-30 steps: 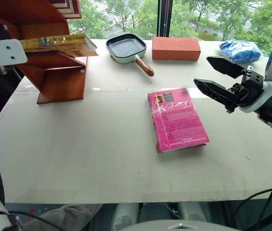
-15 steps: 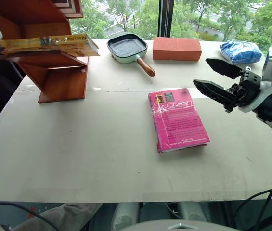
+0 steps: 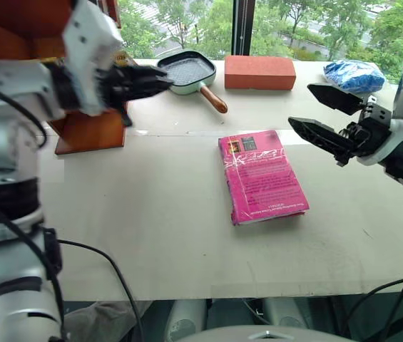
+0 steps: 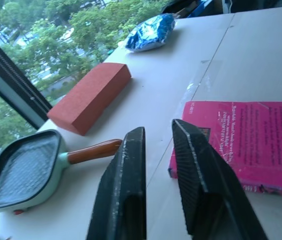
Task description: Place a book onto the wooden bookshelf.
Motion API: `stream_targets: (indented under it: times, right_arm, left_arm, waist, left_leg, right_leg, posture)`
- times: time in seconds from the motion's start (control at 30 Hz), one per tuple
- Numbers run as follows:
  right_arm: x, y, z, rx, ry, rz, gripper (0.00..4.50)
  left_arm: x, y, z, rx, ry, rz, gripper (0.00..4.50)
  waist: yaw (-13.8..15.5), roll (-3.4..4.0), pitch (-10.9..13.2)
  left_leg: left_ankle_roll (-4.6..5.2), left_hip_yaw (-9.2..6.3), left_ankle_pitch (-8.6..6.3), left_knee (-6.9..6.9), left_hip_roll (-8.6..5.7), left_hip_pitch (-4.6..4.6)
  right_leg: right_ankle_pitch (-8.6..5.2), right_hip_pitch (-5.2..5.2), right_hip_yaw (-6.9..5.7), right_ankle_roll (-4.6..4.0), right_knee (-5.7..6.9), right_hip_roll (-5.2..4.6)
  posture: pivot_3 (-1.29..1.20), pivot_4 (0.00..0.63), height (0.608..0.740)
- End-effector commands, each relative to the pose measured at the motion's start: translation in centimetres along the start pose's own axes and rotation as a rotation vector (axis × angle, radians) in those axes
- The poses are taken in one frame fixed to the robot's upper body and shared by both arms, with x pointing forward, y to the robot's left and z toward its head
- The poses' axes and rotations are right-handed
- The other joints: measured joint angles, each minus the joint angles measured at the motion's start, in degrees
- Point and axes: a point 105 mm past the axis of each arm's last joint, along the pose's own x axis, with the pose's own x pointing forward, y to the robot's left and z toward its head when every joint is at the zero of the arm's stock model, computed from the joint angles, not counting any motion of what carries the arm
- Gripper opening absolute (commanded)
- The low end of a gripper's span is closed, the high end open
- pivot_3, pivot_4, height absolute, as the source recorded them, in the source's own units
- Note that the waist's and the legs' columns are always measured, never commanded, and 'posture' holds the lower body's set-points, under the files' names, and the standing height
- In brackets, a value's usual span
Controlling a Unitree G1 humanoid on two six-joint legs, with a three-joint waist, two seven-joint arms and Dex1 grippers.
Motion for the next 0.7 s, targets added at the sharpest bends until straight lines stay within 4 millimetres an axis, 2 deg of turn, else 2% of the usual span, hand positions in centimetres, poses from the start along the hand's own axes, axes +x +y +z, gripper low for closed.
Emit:
stream_targets:
  times: [0.03,0.1,0.17,0.3,0.43,0.53,0.7]
  right_arm:
    - [-0.3,0.5,1.7,-0.067,-0.047,-0.011,4.5]
    - [-0.2,0.5,1.7,-0.072,-0.044,-0.018,4.5]
    - [-0.2,0.5,1.5,-0.073,-0.037,-0.021,4.5]
    - [-0.3,0.6,1.1,-0.074,-0.007,-0.025,4.5]
    - [-0.2,0.6,1.2,-0.063,-0.021,-0.023,4.5]
    - [-0.1,1.0,1.7,-0.039,-0.057,0.008,4.5]
    - [0.1,1.6,2.3,-0.014,-0.089,0.056,4.5]
  left_arm:
    - [3.0,0.2,-3.5,0.001,-0.062,0.261,0.08]
    - [4.0,0.5,-4.6,-0.023,-0.124,0.393,0.08]
    - [4.7,1.3,-5.0,0.058,-0.17,0.506,0.08]
    - [5.7,3.7,-4.1,0.154,-0.273,0.712,0.08]
    - [6.6,4.8,-3.6,0.201,-0.311,0.796,0.08]
    - [5.7,6.3,-3.8,0.218,-0.306,0.925,0.08]
    - [3.4,8.0,-5.2,0.235,-0.239,1.093,0.08]
  waist:
    - [0.22,0.1,-0.06]
    - [0.29,0.04,-0.02]
    - [0.28,-0.04,0.03]
    - [0.58,-0.05,0.03]
    - [1.15,-0.06,0.02]
    - [1.1,-0.06,0.03]
    - [0.69,-0.06,0.03]
  left_leg:
    - [0.0,0.02,0.0,0.01,-0.03,0.07]
    - [0.0,0.04,0.0,0.07,-0.04,0.01]
    - [0.0,-0.04,0.0,0.2,-0.03,-0.08]
    - [0.0,-0.03,0.0,0.22,-0.08,-0.1]
    - [0.01,0.08,-0.01,0.29,-0.18,-0.12]
    - [0.02,0.1,-0.01,0.29,-0.22,-0.14]
    - [0.01,0.05,-0.01,0.26,-0.18,-0.14]
  right_leg:
    - [0.0,0.08,0.02,0.0,0.01,-0.05]
    - [0.01,0.07,-0.05,-0.01,0.03,-0.02]
    - [0.02,0.06,-0.13,-0.02,0.05,0.01]
    - [0.02,0.07,-0.15,-0.02,0.01,0.01]
    - [0.04,0.11,-0.12,0.02,0.0,-0.1]
    - [0.06,0.1,-0.12,0.06,-0.03,-0.09]
    - [0.06,0.09,-0.21,0.06,0.0,-0.06]
  posture:
    - [0.0,0.15,0.74]
    - [0.0,0.15,0.74]
    - [0.0,0.15,0.74]
    - [0.0,0.15,0.74]
    - [0.0,0.15,0.74]
    - [0.0,0.15,0.74]
    - [0.0,0.15,0.74]
